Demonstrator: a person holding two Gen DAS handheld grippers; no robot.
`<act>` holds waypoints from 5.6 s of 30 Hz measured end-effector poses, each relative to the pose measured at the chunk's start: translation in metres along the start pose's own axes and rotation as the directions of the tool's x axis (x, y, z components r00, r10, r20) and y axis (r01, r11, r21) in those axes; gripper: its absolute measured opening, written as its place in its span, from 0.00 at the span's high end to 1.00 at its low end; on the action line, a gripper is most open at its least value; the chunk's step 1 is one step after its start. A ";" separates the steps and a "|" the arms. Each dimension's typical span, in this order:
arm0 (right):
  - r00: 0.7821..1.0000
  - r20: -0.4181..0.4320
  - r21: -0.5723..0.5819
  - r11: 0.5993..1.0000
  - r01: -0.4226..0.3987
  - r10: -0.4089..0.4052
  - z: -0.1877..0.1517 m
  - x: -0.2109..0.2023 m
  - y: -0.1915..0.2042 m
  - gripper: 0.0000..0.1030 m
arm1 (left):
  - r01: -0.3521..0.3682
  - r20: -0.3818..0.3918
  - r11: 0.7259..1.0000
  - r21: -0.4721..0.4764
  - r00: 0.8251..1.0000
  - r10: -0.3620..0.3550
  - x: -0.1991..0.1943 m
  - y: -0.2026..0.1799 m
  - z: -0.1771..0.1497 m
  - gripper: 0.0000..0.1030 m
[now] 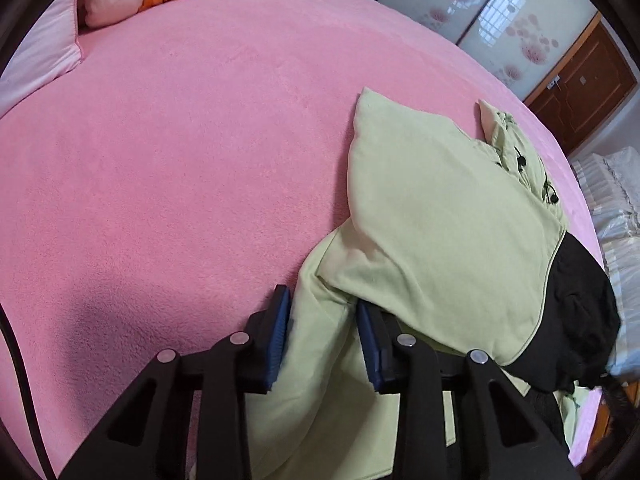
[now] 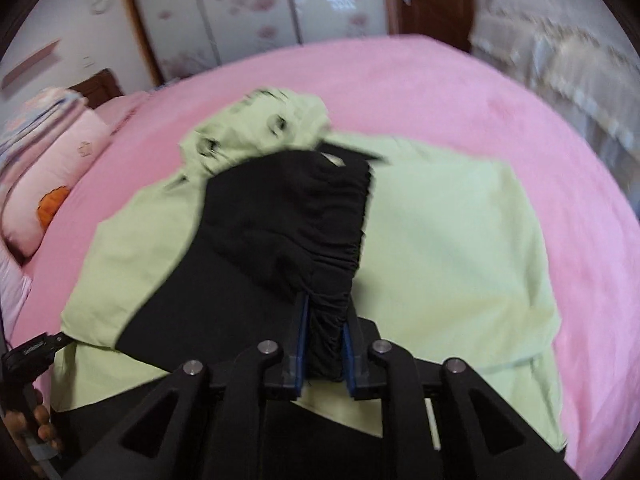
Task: Fold large clothes
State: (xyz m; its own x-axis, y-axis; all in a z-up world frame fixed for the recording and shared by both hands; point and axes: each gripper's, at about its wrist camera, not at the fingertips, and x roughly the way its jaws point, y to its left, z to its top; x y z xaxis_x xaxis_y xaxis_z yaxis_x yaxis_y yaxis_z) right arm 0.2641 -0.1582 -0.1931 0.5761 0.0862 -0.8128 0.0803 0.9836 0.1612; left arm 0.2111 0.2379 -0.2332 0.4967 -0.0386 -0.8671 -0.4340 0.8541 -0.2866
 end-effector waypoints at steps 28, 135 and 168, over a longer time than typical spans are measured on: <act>0.975 -0.105 0.153 0.972 -0.177 0.194 0.065 0.080 -0.064 0.46 | 0.085 -0.141 0.984 0.159 0.988 -0.062 0.086 -0.040 0.137 0.39; 0.884 0.460 -0.137 0.990 -0.023 0.085 -0.099 -0.335 0.001 0.28 | -0.009 0.360 0.901 0.434 0.918 -0.164 -0.350 -0.097 -0.125 0.06; 0.989 0.136 -0.157 0.984 0.082 -0.061 -0.227 -0.224 -0.113 0.15 | -0.052 0.035 0.910 0.411 0.999 0.041 -0.180 0.069 -0.195 0.06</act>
State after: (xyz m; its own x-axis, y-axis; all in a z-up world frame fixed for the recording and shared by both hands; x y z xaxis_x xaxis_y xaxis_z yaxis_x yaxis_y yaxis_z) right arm -0.0582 -0.2526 -0.1563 0.6752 0.0043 -0.7376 -0.0013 1.0000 0.0046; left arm -0.0543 0.2024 -0.1766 0.5049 0.0145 -0.8630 -0.1115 0.9926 -0.0486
